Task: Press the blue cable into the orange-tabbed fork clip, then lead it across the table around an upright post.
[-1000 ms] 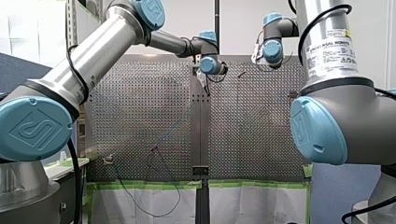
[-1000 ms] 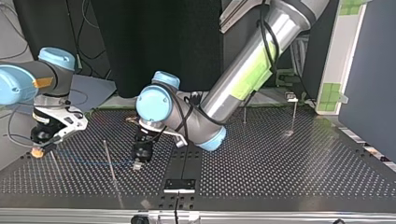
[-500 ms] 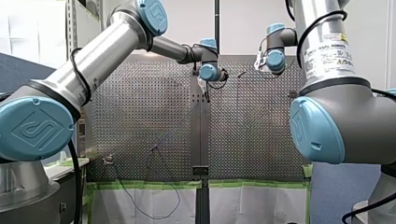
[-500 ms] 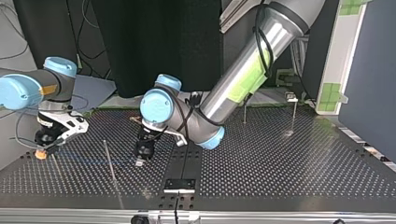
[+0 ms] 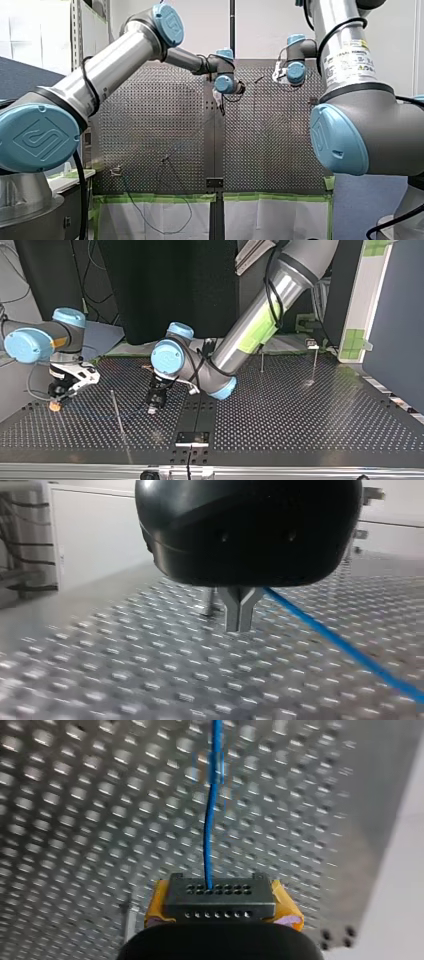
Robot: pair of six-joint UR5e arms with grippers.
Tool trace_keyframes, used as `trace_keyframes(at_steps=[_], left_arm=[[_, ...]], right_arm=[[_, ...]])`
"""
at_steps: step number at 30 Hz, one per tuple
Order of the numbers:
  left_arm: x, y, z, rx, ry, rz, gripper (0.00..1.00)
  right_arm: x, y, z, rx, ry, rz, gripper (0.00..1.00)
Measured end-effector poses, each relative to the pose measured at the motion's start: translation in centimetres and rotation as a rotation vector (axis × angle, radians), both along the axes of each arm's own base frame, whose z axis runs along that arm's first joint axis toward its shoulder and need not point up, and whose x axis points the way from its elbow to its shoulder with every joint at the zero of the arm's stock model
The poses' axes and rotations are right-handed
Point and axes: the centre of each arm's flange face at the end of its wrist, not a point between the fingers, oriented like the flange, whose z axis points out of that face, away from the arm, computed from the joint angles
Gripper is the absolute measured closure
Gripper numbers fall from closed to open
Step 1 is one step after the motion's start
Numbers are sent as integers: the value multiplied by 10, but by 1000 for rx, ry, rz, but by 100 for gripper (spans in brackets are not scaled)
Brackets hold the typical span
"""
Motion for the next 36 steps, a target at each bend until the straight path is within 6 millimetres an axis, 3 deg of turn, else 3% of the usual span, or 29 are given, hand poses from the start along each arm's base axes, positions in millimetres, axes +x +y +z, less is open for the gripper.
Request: trace_keyframes(at_steps=[8,19,26,28,29,30,31,32,34,35,36], left_arm=[[2,0,-34,33,27,6,100],[0,-2,-38,33,28,11,100],[0,-2,-38,33,29,17,100],[0,-1,-38,34,29,20,76],[0,-1,-38,35,27,22,76],[0,-1,-37,38,24,24,57],[0,-1,-38,42,22,27,45],[0,-1,-38,48,19,32,45],[0,-1,-37,60,14,44,20],[-1,0,-37,70,11,53,20],[-1,0,-38,77,9,60,12]], right_arm=[[11,-3,-43,68,1,25,98],[21,-1,-98,130,5,41,98],[23,-2,-118,144,7,44,98],[23,-2,-125,154,10,43,98],[22,-2,-128,158,11,42,98],[21,-2,-131,161,11,41,98],[20,-2,-134,163,11,39,98],[19,-2,-136,164,11,38,98],[18,-2,-138,166,11,37,98],[18,-2,-139,166,11,36,98],[17,-3,-141,168,12,36,98]])
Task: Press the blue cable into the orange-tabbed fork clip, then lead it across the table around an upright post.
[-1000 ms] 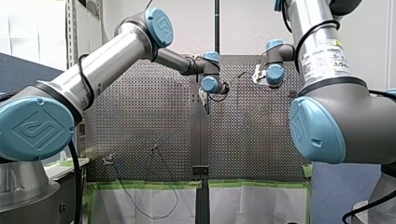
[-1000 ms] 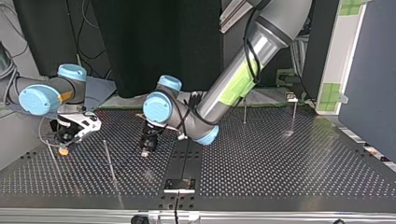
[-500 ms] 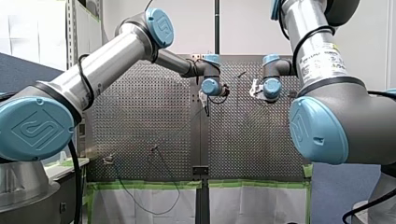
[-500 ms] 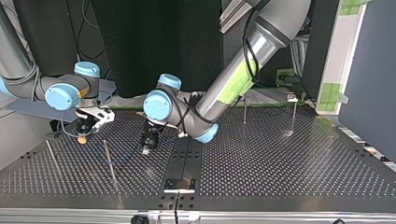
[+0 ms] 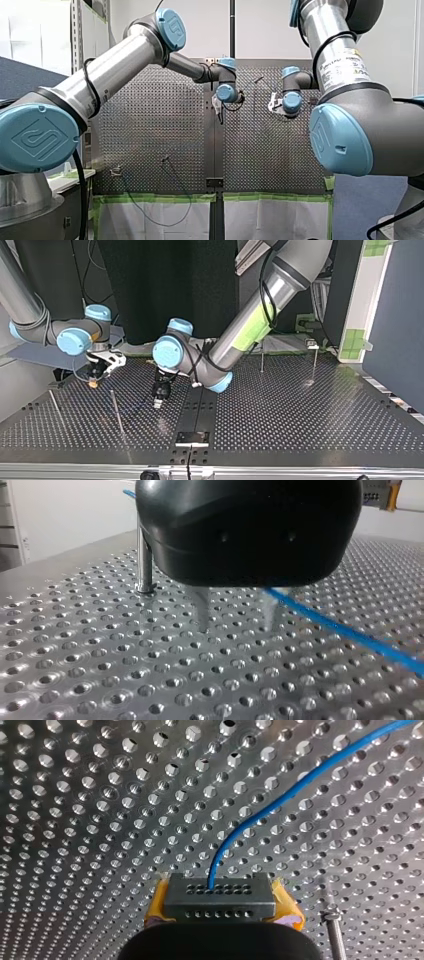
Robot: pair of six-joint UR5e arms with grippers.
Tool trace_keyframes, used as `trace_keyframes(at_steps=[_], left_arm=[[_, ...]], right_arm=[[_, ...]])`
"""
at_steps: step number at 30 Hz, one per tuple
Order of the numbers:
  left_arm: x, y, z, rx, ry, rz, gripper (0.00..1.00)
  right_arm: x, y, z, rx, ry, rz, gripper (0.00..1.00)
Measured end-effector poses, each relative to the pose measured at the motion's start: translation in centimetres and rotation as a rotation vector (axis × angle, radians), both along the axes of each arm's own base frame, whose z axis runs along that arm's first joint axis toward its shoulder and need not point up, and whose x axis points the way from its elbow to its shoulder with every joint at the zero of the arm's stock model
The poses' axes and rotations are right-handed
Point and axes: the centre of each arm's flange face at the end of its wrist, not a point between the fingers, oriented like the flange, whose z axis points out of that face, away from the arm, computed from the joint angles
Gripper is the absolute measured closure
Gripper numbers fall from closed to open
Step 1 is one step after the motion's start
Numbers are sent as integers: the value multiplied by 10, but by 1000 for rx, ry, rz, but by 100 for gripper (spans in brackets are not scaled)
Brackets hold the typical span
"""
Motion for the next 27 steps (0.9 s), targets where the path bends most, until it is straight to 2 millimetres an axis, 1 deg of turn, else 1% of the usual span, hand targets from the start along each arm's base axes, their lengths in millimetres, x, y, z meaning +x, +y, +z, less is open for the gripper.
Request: trace_keyframes(at_steps=[1,6,15,22,27], left_arm=[[0,0,0,8,-3,8,0],[-4,-2,-1,30,-4,27,0],[-7,-5,-2,14,2,23,0],[-8,-6,-1,-3,5,20,0],[-8,-6,-1,-9,6,20,0]], right_arm=[[-2,0,-2,1,1,0,98],[-9,2,-19,6,16,4,98],[-19,5,-64,47,63,0,98],[-35,8,-92,64,37,-27,98],[-40,8,-117,77,14,-43,98]])
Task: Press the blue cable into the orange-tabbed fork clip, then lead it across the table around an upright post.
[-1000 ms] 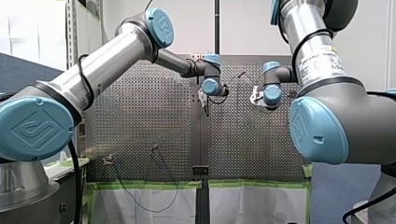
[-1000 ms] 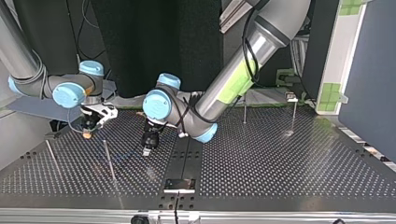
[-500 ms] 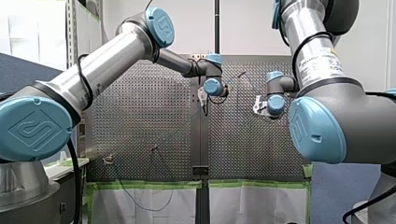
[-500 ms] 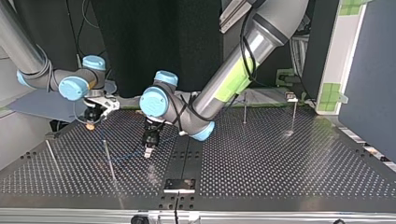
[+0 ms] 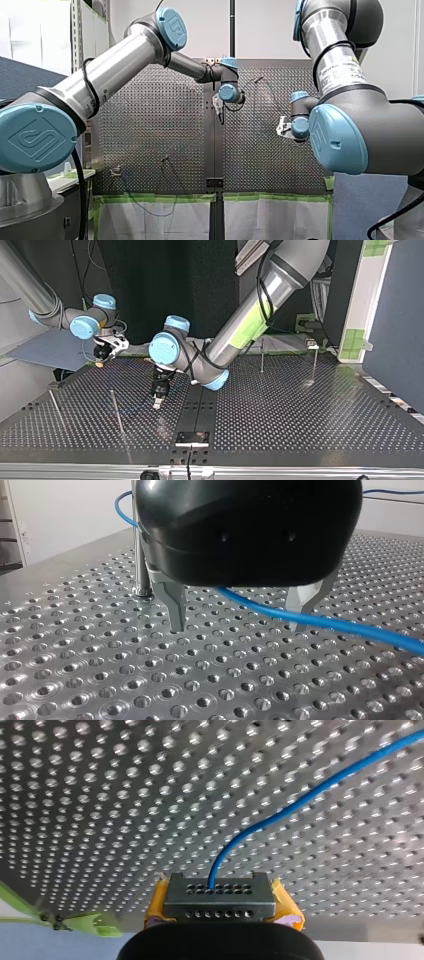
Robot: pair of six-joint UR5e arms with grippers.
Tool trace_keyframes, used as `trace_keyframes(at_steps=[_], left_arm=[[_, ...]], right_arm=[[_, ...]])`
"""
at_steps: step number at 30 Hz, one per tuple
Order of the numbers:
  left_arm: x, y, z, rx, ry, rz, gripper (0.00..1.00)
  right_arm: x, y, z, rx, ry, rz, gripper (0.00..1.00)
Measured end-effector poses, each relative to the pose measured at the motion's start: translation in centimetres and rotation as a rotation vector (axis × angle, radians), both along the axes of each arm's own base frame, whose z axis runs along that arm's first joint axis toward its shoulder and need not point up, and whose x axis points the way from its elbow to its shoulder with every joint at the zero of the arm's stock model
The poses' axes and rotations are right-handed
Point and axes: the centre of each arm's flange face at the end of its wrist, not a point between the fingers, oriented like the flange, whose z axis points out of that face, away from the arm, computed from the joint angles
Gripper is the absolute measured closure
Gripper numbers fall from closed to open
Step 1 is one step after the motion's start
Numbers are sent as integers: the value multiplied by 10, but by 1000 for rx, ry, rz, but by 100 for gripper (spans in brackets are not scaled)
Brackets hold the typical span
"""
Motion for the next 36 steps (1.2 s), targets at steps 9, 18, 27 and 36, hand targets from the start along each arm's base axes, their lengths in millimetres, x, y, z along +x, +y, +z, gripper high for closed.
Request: trace_keyframes(at_steps=[9,18,27,36], left_arm=[[1,1,0,-3,1,6,0],[1,2,0,-2,2,8,0],[4,5,0,-3,1,24,0],[4,6,0,-5,2,30,0]], right_arm=[[-10,11,-59,43,-22,-56,98],[-32,12,-108,60,-25,-112,98],[-57,9,-157,60,-29,-153,98],[-84,3,-202,48,-46,-189,98]])
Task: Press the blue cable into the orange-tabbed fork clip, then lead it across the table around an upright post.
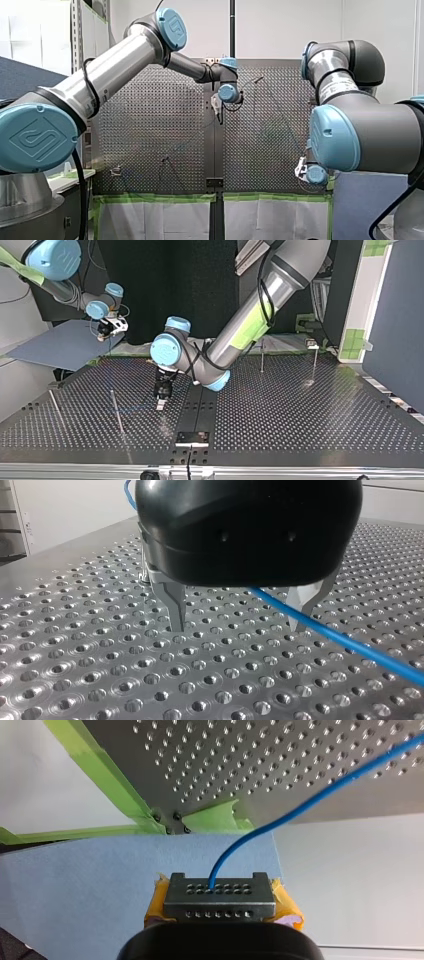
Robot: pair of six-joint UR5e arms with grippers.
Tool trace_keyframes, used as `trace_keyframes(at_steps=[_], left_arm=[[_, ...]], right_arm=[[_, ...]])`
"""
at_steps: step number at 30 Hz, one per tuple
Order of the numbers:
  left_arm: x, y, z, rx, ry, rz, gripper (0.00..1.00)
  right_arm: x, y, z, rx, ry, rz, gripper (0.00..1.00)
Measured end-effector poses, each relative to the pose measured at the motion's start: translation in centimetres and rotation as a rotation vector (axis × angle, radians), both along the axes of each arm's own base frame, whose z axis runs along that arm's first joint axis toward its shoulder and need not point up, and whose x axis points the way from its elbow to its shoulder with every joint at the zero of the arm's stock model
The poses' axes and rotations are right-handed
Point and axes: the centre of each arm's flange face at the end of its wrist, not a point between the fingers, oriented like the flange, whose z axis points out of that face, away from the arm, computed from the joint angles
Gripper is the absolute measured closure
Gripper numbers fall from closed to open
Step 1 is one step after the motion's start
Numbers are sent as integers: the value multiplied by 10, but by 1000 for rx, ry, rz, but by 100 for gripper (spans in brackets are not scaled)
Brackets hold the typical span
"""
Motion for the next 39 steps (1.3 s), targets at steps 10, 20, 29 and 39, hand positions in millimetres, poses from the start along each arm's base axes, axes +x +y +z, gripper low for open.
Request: trace_keyframes(at_steps=[10,20,29,39], left_arm=[[-1,0,0,0,1,10,0],[-3,0,0,4,5,14,0],[-2,1,-1,8,10,18,0],[-2,3,-1,9,17,25,0]], right_arm=[[-21,-13,-33,-41,-17,-28,98],[-21,1,-83,-21,-22,-7,98],[-21,3,-93,-12,-31,-5,98],[-16,3,-93,-8,-28,5,98]])
